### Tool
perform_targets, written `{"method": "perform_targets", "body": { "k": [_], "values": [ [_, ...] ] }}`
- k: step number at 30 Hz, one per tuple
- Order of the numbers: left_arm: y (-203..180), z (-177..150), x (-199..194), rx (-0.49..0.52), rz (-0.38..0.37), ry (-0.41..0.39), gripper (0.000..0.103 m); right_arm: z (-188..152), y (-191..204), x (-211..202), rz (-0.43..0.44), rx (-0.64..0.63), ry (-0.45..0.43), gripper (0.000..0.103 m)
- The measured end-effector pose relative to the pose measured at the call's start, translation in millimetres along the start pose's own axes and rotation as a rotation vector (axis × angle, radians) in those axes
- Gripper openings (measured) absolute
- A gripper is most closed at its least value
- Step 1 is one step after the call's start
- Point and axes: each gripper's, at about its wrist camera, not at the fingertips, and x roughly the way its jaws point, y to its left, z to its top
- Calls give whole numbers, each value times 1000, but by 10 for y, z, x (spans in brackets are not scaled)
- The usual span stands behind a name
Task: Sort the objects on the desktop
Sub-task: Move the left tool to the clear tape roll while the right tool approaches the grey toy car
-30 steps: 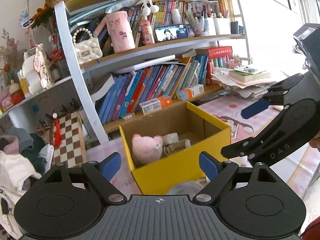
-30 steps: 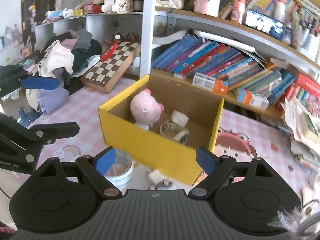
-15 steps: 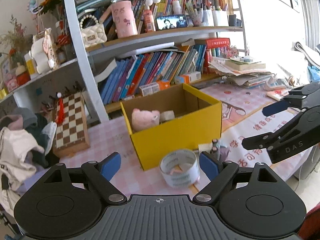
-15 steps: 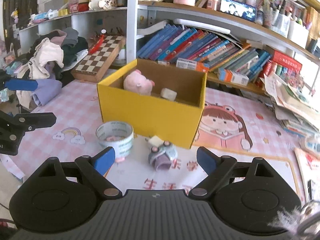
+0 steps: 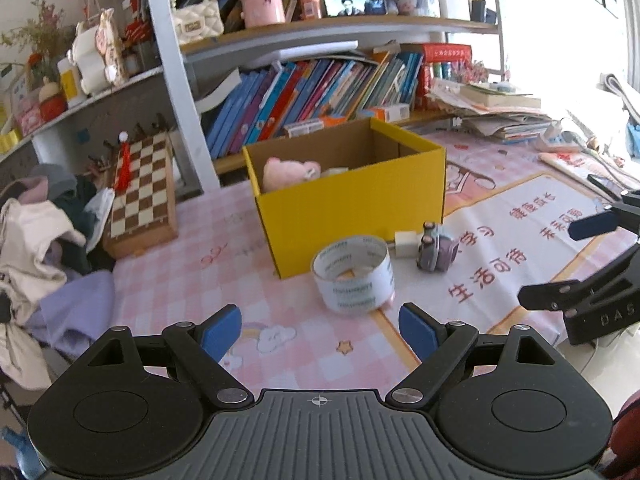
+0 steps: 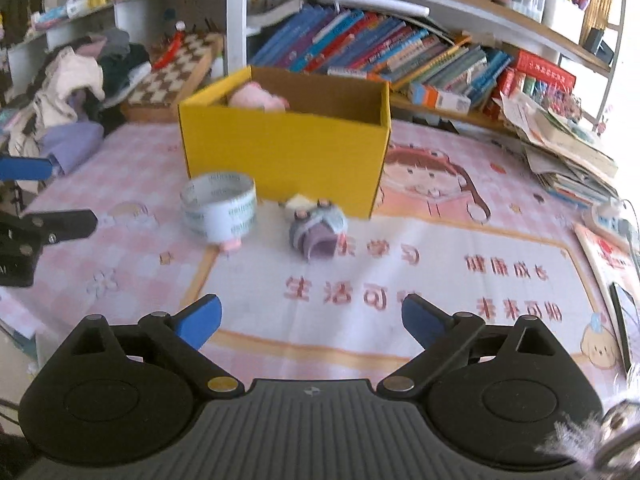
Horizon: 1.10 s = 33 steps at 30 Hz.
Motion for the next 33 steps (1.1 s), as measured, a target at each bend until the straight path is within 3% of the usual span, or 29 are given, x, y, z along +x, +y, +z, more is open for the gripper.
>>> {"method": "perform_targets", "body": {
  "k": [7, 10, 33],
  "values": [
    [-79, -104, 9, 1, -18, 40, 89, -123, 11, 10, 0, -3, 28, 98],
    [-133, -145, 15, 13, -25, 45, 95, -154, -12, 16, -1, -9, 30, 98],
    [-313, -155, 128, 17, -82, 98, 97, -232, 19, 57, 45, -49, 74, 98]
  ]
}}
